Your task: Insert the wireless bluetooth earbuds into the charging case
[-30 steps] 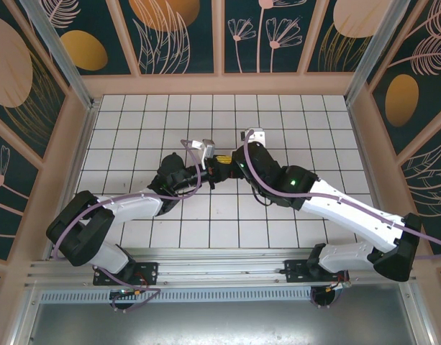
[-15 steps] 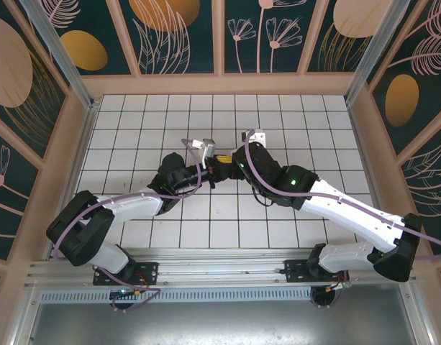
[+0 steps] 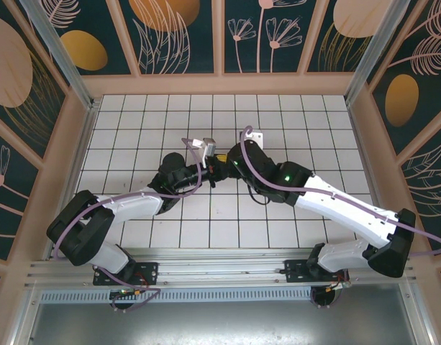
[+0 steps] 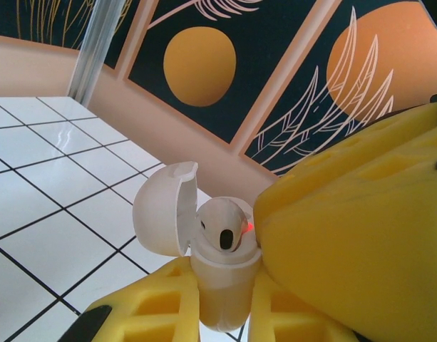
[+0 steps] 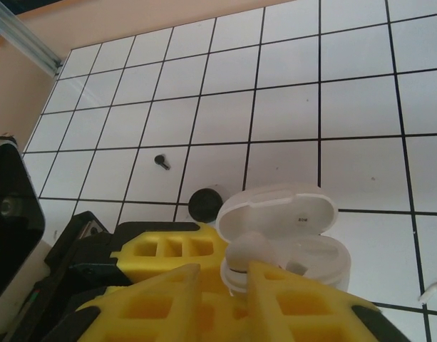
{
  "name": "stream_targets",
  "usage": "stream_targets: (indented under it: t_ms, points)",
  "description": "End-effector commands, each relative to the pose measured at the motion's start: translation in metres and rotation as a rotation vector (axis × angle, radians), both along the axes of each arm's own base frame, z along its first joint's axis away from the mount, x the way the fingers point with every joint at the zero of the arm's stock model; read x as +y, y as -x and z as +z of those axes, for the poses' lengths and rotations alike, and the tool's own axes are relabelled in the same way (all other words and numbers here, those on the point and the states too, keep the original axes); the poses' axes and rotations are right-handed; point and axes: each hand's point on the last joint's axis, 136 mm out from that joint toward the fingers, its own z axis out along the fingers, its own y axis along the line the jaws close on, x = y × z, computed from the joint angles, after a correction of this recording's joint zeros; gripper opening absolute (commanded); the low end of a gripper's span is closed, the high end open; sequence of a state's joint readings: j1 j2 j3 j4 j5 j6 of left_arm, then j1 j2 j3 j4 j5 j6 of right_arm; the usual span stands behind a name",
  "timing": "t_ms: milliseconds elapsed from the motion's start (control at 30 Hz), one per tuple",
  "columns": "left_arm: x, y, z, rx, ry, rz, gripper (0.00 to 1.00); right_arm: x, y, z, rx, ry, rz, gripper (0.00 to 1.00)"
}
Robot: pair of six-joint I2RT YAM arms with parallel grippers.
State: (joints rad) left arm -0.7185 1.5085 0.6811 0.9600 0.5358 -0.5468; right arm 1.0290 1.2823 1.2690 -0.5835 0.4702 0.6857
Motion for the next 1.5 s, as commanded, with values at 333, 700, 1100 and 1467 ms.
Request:
stream_targets:
  t_ms: [333,700,1100,1467]
  points:
    - [-0.002,0.004,0.032,-0.093,0.065,-0.02,0.0,0.0,0.002,0.016,0.07,-0.072,0.0,0.35]
    - [-0.001,0.005,0.031,-0.092,0.06,-0.021,0.0,-0.009,0.003,0.03,0.069,-0.113,0.0,0.38]
    - [-0.004,0.018,0.028,-0.237,-0.056,-0.09,0.0,-0.019,0.012,0.064,0.007,-0.194,0.121,0.22]
    - [0.001,0.028,0.044,-0.297,-0.051,-0.102,0.0,-0.005,0.01,0.022,0.101,-0.152,0.187,0.14]
